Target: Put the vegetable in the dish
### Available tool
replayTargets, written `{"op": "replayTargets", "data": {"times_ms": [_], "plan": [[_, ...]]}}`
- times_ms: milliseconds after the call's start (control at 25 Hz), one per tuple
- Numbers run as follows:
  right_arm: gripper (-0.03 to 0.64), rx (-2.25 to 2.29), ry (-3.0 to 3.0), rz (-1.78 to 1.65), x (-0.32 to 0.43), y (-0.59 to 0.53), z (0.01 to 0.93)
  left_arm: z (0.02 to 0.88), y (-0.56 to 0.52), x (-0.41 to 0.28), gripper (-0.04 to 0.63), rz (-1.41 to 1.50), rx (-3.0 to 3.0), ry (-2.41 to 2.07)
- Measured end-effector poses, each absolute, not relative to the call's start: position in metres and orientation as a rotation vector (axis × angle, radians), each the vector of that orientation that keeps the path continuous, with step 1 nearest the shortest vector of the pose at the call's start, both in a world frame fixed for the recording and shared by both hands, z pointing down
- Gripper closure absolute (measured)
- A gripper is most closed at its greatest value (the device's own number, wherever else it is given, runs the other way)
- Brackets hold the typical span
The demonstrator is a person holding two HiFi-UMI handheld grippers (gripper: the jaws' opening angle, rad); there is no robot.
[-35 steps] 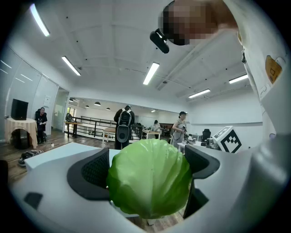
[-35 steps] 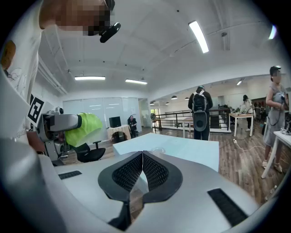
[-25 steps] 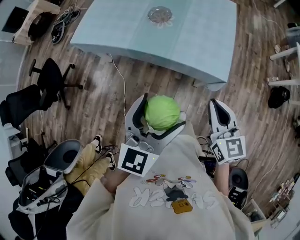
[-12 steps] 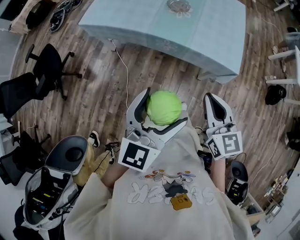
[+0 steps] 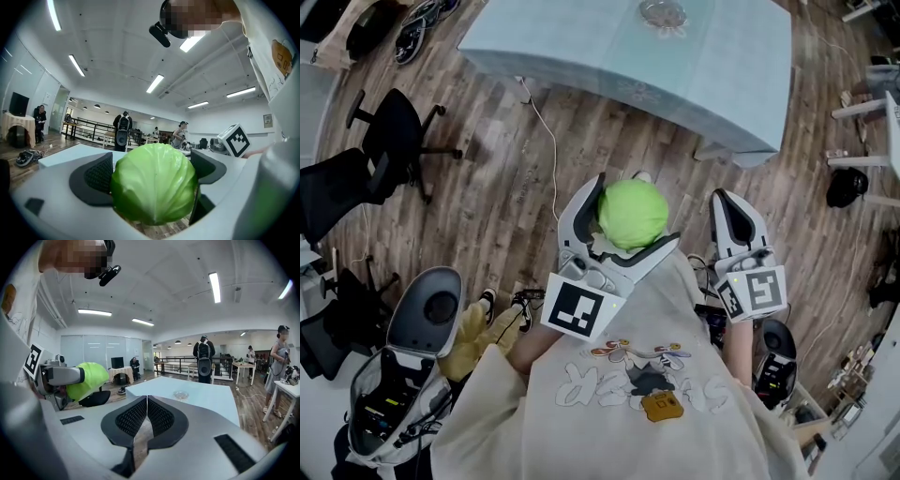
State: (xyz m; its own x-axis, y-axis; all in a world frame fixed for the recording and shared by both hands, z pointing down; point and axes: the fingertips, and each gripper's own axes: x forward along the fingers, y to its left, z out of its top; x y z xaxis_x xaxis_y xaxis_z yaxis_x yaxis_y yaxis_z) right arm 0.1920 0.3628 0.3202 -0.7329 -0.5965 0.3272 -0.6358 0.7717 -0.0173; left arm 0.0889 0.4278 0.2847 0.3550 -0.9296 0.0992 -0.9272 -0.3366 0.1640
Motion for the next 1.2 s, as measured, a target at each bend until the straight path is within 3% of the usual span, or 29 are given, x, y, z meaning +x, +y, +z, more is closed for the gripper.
{"op": "replayTargets", "data": {"times_ms": [400, 1200], "plan": [[0.594, 0.95, -2.679, 0.204, 0.185, 0.316, 0.327, 0.291, 0.386, 0.081, 0.067, 0.004, 2.407, -1.687], [0.594, 0.983, -2.733, 0.263, 0.187, 0.119, 0.337, 0.279, 0.195, 0.077, 0.067, 0.056, 2.46, -1.685]]}}
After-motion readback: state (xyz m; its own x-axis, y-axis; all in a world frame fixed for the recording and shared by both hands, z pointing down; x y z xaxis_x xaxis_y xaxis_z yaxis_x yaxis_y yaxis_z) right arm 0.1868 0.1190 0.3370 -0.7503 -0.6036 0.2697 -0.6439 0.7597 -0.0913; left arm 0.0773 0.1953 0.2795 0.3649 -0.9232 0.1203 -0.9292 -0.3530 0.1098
